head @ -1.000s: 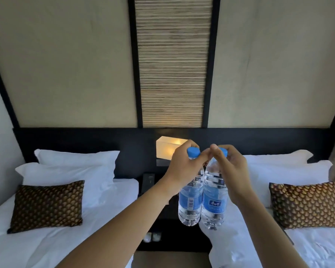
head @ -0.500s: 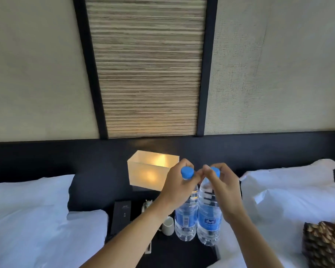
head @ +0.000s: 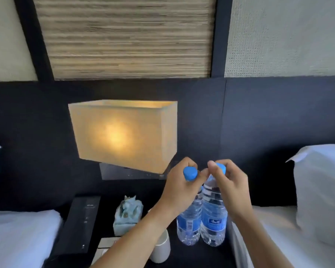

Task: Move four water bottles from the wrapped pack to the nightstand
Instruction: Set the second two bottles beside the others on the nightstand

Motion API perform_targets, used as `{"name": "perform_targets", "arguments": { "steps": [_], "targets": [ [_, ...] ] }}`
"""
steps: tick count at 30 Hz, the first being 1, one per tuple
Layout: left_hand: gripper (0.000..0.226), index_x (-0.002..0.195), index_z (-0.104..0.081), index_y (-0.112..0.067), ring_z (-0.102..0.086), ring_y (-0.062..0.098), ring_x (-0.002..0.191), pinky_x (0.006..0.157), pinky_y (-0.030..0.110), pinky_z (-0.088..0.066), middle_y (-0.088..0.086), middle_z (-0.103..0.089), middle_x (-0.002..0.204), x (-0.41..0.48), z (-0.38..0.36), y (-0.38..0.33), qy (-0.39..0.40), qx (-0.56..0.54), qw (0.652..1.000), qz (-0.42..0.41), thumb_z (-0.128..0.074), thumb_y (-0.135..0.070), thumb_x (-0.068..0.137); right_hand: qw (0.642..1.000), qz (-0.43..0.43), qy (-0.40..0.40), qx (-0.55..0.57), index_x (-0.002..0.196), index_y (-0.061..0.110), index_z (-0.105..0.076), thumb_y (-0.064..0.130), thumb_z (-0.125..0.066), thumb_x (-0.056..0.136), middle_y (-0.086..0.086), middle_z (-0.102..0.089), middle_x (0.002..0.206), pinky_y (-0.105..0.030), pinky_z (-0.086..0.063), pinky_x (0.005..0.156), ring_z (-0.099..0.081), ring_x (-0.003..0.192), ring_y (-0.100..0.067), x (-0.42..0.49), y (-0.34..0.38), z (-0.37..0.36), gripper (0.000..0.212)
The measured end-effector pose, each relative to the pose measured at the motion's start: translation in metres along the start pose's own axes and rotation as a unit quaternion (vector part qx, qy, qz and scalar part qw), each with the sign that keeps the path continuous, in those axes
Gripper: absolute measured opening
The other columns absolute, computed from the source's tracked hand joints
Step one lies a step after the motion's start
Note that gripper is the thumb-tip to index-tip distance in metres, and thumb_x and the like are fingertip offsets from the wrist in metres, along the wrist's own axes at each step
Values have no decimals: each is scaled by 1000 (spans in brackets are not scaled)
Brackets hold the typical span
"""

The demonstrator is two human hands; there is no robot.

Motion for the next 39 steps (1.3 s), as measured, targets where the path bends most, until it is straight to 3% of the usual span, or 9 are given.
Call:
{"name": "perform_targets", "arguments": {
  "steps": [6,10,15,21,26,31,33,35,39],
  "targets": [
    [41,69,-42,-26,-38,2,47,46,14,-35,-15,-46,54,-5,-28,156,-31,-1,999,-16,-74,-41,90,999,42,-8,27,82,15,-68,48,-73,85,-21,-65,77,-58,-55,64,-62,69,-48,0,-159,-24,33],
    [41,74,-45,-16,-33,6,51,46,15,-32,-6,-41,61,-4,-42,214,-29,5,1000,7,-76,-38,91,998,34,-26,45,84,13,-69,49,-73,84,-20,-68,79,-53,-57,66,-65,68,-35,-5,-224,-31,36],
    [46,82,-46,-2,-42,13,62,57,28,-40,6,-52,72,3,-48,243,-37,7,999,16,-75,-37,91,998,37,-25,48,86,14,-72,47,-72,85,-17,-71,86,-58,-58,73,-66,83,-48,-3,-262,-37,33],
    [43,72,-47,-14,-42,9,60,58,21,-39,-8,-49,67,8,-55,262,-55,38,998,18,-76,-40,90,997,49,-32,47,83,19,-74,47,-73,83,-10,-72,83,-46,-58,73,-67,82,-39,3,-277,-38,28],
    [35,78,-49,-26,-54,14,79,69,21,-39,-4,-56,85,9,-59,276,-102,107,989,-14,-73,-50,86,996,67,-54,36,86,23,-73,52,-70,83,1,-74,84,-16,-51,65,-63,70,-5,-2,-287,-36,30],
    [42,91,-46,-30,-62,29,98,87,44,-51,6,-63,100,5,-60,282,-96,125,987,-36,-50,-70,81,994,98,-32,-31,95,33,-68,50,-74,85,14,-72,85,-12,-48,69,-61,72,3,0,-296,-27,21],
    [44,100,-51,-26,-60,30,109,97,50,-49,4,-63,110,0,-54,283,-81,129,988,-36,-45,-67,83,992,106,-21,-68,96,36,-66,54,-75,83,11,-72,90,-12,-47,70,-61,75,1,0,-299,-22,24],
    [42,113,-58,-26,-59,21,113,101,41,-47,2,-63,118,-4,-47,283,-59,101,993,-23,-46,-57,87,984,124,-31,-124,93,39,-64,61,-73,79,11,-67,93,-9,-43,70,-59,77,-1,2,-297,-18,28],
    [27,125,-66,-17,-65,20,103,91,29,-51,6,-71,114,-8,-31,277,-18,110,993,-29,-56,-22,99,970,153,-31,-185,95,37,-62,61,-72,80,8,-60,87,-5,-40,64,-54,74,0,2,-294,-15,31]
  ]
}}
Point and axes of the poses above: each hand's wrist, its own x-axis towards the middle knuckle, its own z-axis out of the back of the hand, y = z × x, the point moved 1 cm from there along x, towards the middle knuckle
